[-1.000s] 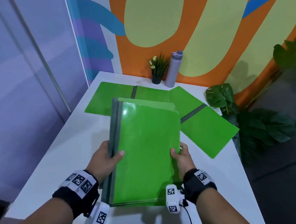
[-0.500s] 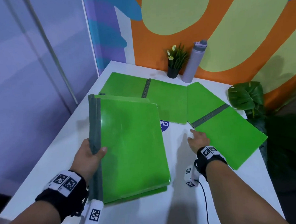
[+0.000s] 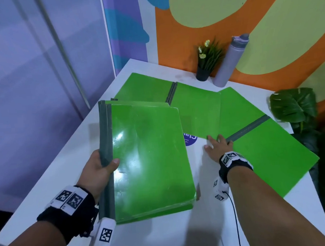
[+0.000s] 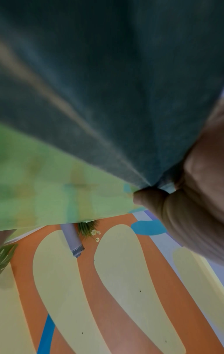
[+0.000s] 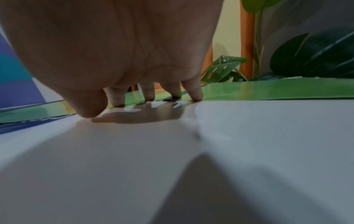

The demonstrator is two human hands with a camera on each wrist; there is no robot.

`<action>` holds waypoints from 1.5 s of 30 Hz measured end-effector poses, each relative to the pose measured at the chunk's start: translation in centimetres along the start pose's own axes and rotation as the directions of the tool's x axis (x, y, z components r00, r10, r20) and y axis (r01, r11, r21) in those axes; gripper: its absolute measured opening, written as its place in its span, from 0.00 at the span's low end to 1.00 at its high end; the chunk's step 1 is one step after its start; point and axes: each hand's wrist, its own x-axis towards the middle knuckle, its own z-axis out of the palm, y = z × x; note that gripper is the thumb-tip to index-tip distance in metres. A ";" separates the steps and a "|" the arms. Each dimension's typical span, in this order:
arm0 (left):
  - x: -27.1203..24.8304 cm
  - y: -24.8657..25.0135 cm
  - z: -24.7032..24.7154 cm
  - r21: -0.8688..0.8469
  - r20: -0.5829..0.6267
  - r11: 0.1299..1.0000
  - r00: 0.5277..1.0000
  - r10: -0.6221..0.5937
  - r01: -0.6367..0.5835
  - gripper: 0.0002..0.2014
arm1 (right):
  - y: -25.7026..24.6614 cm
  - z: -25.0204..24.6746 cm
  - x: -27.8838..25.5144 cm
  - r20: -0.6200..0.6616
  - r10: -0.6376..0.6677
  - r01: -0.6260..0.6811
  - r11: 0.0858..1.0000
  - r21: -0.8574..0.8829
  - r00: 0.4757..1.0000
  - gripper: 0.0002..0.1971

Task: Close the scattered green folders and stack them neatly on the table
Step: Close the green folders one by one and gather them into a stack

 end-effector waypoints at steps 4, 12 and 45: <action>-0.3 0.4 -0.3 -0.016 -0.004 1.000 1.000 -0.021 0.021 0.15 | -0.7 0.9 -5.7 0.025 -0.031 0.030 0.999 0.035 0.999 0.29; -2.9 0.7 -1.0 0.085 0.061 0.996 0.997 -0.045 0.039 0.14 | 0.7 5.6 -17.3 0.069 -0.100 0.095 0.993 0.077 0.993 0.32; -6.4 -5.9 3.2 0.863 0.137 0.503 0.981 -0.140 -0.049 0.24 | 5.5 7.0 -28.9 0.157 0.421 -0.254 0.185 0.949 0.893 0.30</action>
